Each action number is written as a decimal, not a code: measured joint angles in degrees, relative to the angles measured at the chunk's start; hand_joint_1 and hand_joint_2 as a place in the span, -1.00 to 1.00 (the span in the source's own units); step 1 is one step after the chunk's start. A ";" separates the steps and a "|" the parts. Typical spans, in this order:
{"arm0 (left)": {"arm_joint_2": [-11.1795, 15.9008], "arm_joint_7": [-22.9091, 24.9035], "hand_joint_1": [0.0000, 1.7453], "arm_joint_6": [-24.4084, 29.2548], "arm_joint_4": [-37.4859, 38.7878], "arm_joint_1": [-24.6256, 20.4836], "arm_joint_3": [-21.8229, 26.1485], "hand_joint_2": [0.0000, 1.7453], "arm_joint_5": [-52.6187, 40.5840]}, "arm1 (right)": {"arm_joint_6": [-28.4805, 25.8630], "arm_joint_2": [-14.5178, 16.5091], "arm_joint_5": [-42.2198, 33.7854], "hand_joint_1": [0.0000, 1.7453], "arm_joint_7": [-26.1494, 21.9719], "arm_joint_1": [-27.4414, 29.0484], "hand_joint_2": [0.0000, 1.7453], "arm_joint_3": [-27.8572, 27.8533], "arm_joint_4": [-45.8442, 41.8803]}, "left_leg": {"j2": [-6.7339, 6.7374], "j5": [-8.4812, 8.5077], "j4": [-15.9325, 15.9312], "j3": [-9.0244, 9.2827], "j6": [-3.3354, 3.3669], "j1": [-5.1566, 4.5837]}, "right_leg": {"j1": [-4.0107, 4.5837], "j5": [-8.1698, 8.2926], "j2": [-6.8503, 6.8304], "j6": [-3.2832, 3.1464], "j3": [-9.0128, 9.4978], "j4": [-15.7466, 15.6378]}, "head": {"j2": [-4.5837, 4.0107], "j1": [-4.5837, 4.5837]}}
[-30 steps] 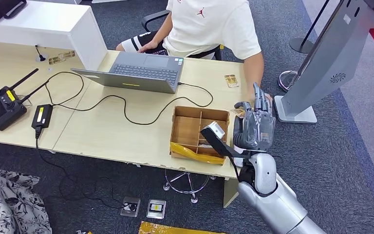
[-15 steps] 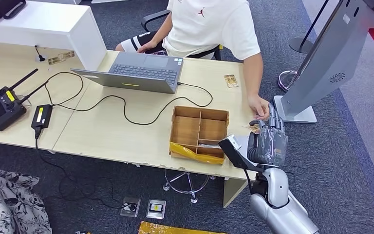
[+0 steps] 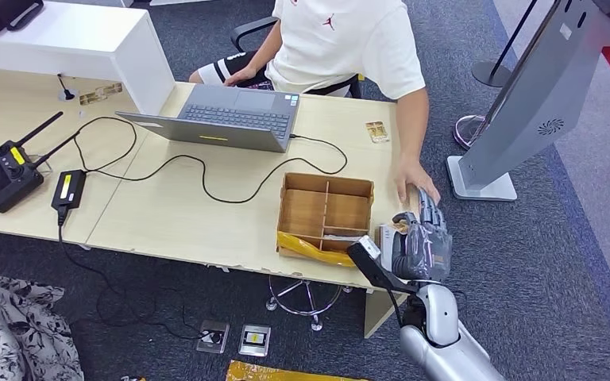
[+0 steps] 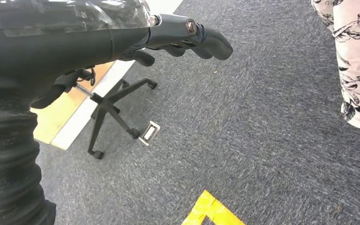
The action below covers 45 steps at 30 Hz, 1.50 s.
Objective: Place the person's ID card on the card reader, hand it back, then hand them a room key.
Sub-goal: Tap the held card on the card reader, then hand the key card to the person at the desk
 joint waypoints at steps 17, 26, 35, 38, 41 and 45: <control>-0.36 -1.38 -1.00 0.00 -0.89 0.28 4.22 1.00 -2.94 | -0.03 3.35 0.49 1.00 -3.56 1.15 1.00 -3.23 10.30 | 0.01 0.00 0.00 0.01 0.00 0.00 | 0.00 0.00 0.00 0.00 0.00 0.00 | 0.00 0.00; -0.39 -1.34 -1.00 0.00 -0.89 0.28 5.97 1.00 -4.01 | -0.05 4.13 0.62 1.00 -4.49 1.72 1.00 -5.73 12.03 | 0.02 0.00 0.00 0.01 0.00 0.00 | -0.01 0.00 0.01 0.00 0.00 0.00 | 0.00 -0.01; -0.60 -0.26 -1.00 0.00 -1.06 0.27 7.29 1.00 -5.15 | -0.05 4.91 0.95 1.00 -5.18 1.99 1.00 -7.15 13.58 | 0.02 0.00 0.00 0.02 0.00 0.00 | 0.00 0.00 0.02 0.00 0.01 0.00 | 0.00 0.01; -0.78 0.38 -1.00 0.00 -1.18 0.28 7.75 1.00 -5.80 | -0.05 5.26 1.33 1.00 -5.56 1.99 1.00 -7.57 14.07 | 0.02 0.00 0.00 0.04 0.00 0.00 | 0.00 0.00 0.02 0.00 0.03 0.00 | 0.00 0.01; -0.95 1.12 -1.00 0.00 -1.42 0.29 8.14 1.00 -6.83 | -0.05 5.65 1.79 1.00 -6.12 1.98 1.00 -7.74 14.46 | 0.02 0.00 0.00 0.07 0.00 0.00 | 0.00 0.01 0.02 0.00 0.06 0.00 | 0.00 0.01; -1.28 1.62 -1.00 0.00 -1.61 0.29 9.15 1.00 -8.60 | -0.07 6.19 2.95 1.00 -6.90 1.99 1.00 -8.15 14.75 | 0.02 0.01 0.00 0.10 0.00 0.00 | 0.00 0.01 0.02 0.00 0.08 0.00 | 0.00 0.00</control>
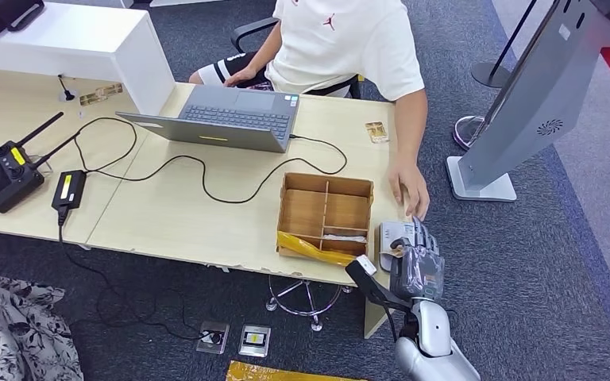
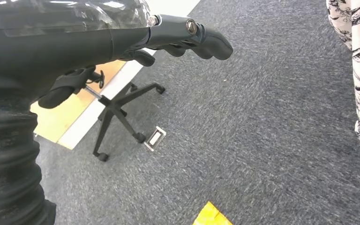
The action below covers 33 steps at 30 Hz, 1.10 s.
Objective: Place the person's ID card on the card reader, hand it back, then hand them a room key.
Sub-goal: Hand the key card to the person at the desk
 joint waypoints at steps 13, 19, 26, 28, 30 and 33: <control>-0.55 -1.01 -1.00 0.00 -0.05 -0.04 3.69 1.00 -3.89 | -0.12 2.23 2.57 1.00 -10.08 0.93 1.00 -5.56 -8.10 | 0.02 0.01 0.00 0.01 -0.01 0.00 | 0.00 0.01 0.00 0.00 0.00 0.01 | 0.00 -0.01; -0.61 -3.15 -1.00 0.00 0.04 -0.05 5.76 1.00 -5.50 | -0.18 3.88 5.78 1.00 -13.51 0.74 1.00 -9.37 -22.54 | 0.01 0.05 0.00 0.04 -0.04 0.00 | 0.00 0.07 -0.01 -0.02 0.04 0.02 | 0.00 -0.01; -0.52 -6.43 -1.00 0.00 0.12 -0.07 7.64 1.00 -7.85 | 2.16 4.21 14.91 1.00 -1.19 -6.41 1.00 -8.32 -40.26 | 0.05 0.10 -0.01 0.03 -0.06 0.00 | 0.00 0.13 0.02 -0.06 0.08 0.02 | 0.00 0.02; -0.53 -7.46 -1.00 0.00 0.09 -0.18 8.18 1.00 -8.64 | 7.01 3.90 17.87 1.00 3.39 -10.07 1.00 -5.77 -40.55 | 0.10 0.13 -0.01 0.02 -0.07 0.00 | 0.00 0.18 0.03 -0.09 0.06 0.03 | 0.00 0.00; -0.56 -9.02 -1.00 0.00 0.07 -0.42 8.89 1.00 -8.87 | 13.49 3.83 21.22 1.00 5.92 -14.31 1.00 -2.42 -39.34 | 0.09 0.19 -0.01 -0.02 -0.09 0.01 | 0.00 0.21 0.02 -0.10 0.04 0.03 | 0.00 -0.01; -0.80 -11.12 -1.00 0.00 -0.17 -0.77 10.17 1.00 -8.98 | 19.13 4.49 22.68 1.00 7.41 -20.10 1.00 2.16 -33.24 | -0.11 0.30 -0.01 -0.06 -0.14 0.06 | 0.04 0.21 -0.16 -0.11 0.06 0.03 | 0.00 -0.01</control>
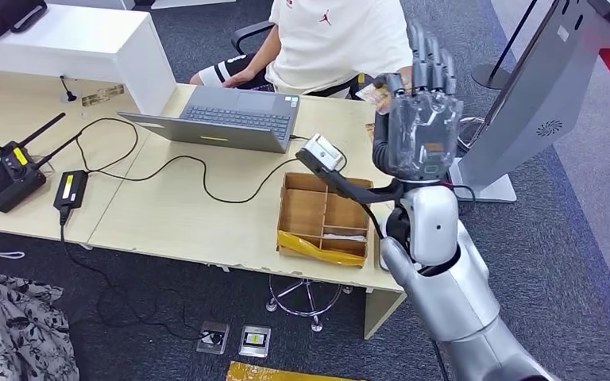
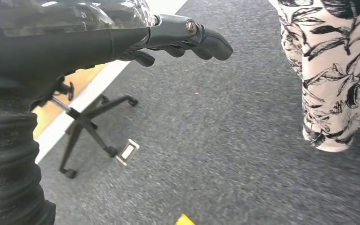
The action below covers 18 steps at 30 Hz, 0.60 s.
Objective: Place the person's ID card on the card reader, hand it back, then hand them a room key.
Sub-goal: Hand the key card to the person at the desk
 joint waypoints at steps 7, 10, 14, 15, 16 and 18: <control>-1.08 1.28 -1.00 0.00 -0.90 -0.05 3.12 1.00 -2.41 | -1.81 2.31 -7.16 1.00 2.17 -5.73 1.00 3.71 16.65 | -0.34 0.07 0.00 -0.19 -0.02 0.00 | 0.01 0.00 -0.33 0.00 -0.09 0.00 | 0.00 0.03; -1.63 4.14 -1.00 0.00 -1.35 -0.06 4.79 1.00 -3.23 | -2.60 3.05 -8.62 1.00 3.47 -7.07 1.00 4.40 22.93 | -0.34 0.07 0.01 -0.19 -0.01 -0.01 | 0.00 0.00 -0.33 0.00 -0.09 -0.01 | 0.00 0.02; -2.33 7.10 -1.00 0.00 -1.81 -0.04 6.85 1.00 -4.56 | -3.53 3.76 -8.76 1.00 4.98 -8.25 1.00 5.25 29.06 | -0.34 0.06 0.01 -0.19 -0.01 -0.02 | -0.01 0.00 -0.34 0.00 -0.11 -0.01 | 0.00 0.02; -2.47 7.39 -1.00 0.00 -1.96 -0.04 7.38 1.00 -4.89 | -3.68 3.88 -8.64 1.00 5.34 -8.58 1.00 5.46 30.47 | -0.34 0.06 0.01 -0.18 -0.01 -0.02 | -0.01 0.00 -0.34 0.00 -0.11 -0.02 | 0.00 0.01; -2.67 7.54 -1.00 0.00 -2.13 -0.03 7.90 1.00 -5.21 | -3.81 3.97 -8.48 0.50 5.64 -8.87 1.00 5.61 31.85 | -0.34 0.06 0.01 -0.18 -0.01 -0.02 | -0.01 0.00 -0.34 0.00 -0.11 -0.02 | 0.00 0.02; -2.97 7.61 -1.00 0.00 -2.50 -0.02 8.89 1.00 -5.63 | -4.09 4.08 -8.10 -0.50 6.02 -9.32 1.00 5.94 34.14 | -0.34 0.07 0.01 -0.17 -0.01 -0.02 | -0.01 0.00 -0.33 0.00 -0.11 -0.02 | 0.00 0.01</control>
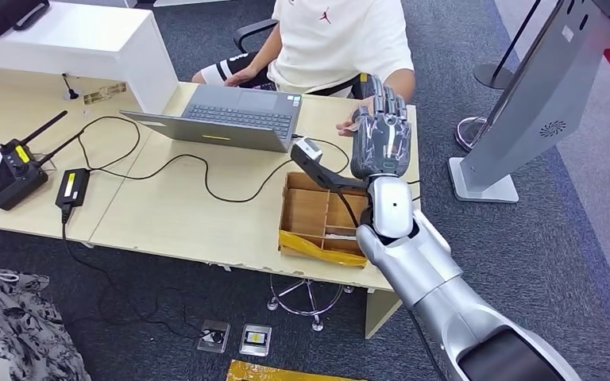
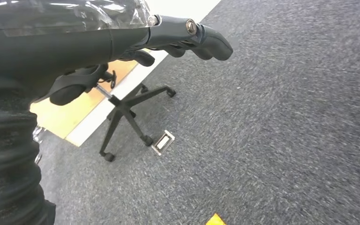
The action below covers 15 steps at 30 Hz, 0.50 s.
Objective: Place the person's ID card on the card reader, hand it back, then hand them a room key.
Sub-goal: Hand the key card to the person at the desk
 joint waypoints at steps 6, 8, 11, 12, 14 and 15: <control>-0.75 -1.54 -1.00 0.00 -0.64 -0.02 2.30 1.00 -0.58 | -2.69 0.15 1.02 -1.00 0.02 -0.90 1.00 0.94 3.44 | 0.01 0.00 0.00 0.01 0.00 0.01 | 0.00 0.00 0.04 0.00 0.00 0.00 | 0.00 0.01; -0.98 -2.01 -1.00 0.00 -0.79 -0.04 3.03 1.00 -0.93 | -4.99 0.38 1.49 -1.00 -0.58 -0.96 1.00 1.20 4.08 | 0.04 0.00 0.00 0.01 0.00 0.01 | 0.01 0.00 0.09 0.00 -0.02 0.01 | 0.00 0.01; -1.15 -2.05 -1.00 0.00 -0.98 -0.07 4.12 1.00 -1.78 | -9.61 0.71 2.10 -1.00 -2.18 -0.98 1.00 1.73 4.40 | 0.08 0.00 0.00 0.02 -0.01 0.01 | 0.01 0.00 0.15 0.00 -0.03 0.01 | 0.00 0.01; -1.23 -1.84 -1.00 0.00 -1.01 -0.09 4.50 1.00 -2.16 | -11.29 0.81 2.23 -1.00 -2.82 -0.95 1.00 1.96 4.32 | 0.09 0.00 0.00 0.04 -0.01 0.01 | 0.01 0.00 0.16 0.00 -0.03 0.01 | 0.00 0.01; -1.42 -1.12 -1.00 0.00 -1.03 -0.15 5.24 1.00 -3.10 | -13.84 0.94 2.26 -1.00 -4.20 -0.59 1.00 2.35 3.52 | 0.12 0.00 0.00 0.07 -0.01 0.01 | 0.01 0.00 0.17 0.00 -0.02 0.01 | 0.00 0.01; -1.49 -0.68 -1.00 0.00 -1.03 -0.18 5.58 1.00 -3.65 | -14.46 0.93 2.14 -1.00 -4.79 -0.11 1.00 2.48 2.55 | 0.13 0.00 0.01 0.10 -0.01 0.01 | 0.01 0.00 0.17 0.00 -0.02 0.01 | 0.00 0.01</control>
